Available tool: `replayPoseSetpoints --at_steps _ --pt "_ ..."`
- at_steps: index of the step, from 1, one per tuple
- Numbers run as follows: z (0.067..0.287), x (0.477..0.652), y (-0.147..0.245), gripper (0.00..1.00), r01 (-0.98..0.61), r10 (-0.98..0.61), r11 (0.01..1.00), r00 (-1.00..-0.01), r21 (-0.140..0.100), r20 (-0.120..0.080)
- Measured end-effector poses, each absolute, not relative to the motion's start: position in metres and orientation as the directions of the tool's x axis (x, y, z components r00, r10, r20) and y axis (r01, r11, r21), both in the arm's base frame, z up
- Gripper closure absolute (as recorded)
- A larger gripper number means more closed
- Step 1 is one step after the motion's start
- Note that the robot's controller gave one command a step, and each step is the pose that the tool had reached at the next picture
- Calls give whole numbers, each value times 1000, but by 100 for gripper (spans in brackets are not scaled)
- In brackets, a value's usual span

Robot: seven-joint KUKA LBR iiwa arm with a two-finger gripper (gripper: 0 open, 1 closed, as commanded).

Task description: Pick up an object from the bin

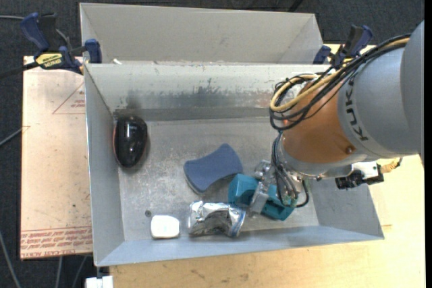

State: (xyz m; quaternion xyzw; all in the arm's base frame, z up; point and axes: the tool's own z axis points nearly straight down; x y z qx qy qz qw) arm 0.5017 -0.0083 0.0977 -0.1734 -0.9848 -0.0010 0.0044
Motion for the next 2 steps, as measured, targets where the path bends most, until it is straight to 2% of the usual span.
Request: replayPoseSetpoints --at_steps 2 --pt "121 502 -8 100 341 341 940 -940 1 9"
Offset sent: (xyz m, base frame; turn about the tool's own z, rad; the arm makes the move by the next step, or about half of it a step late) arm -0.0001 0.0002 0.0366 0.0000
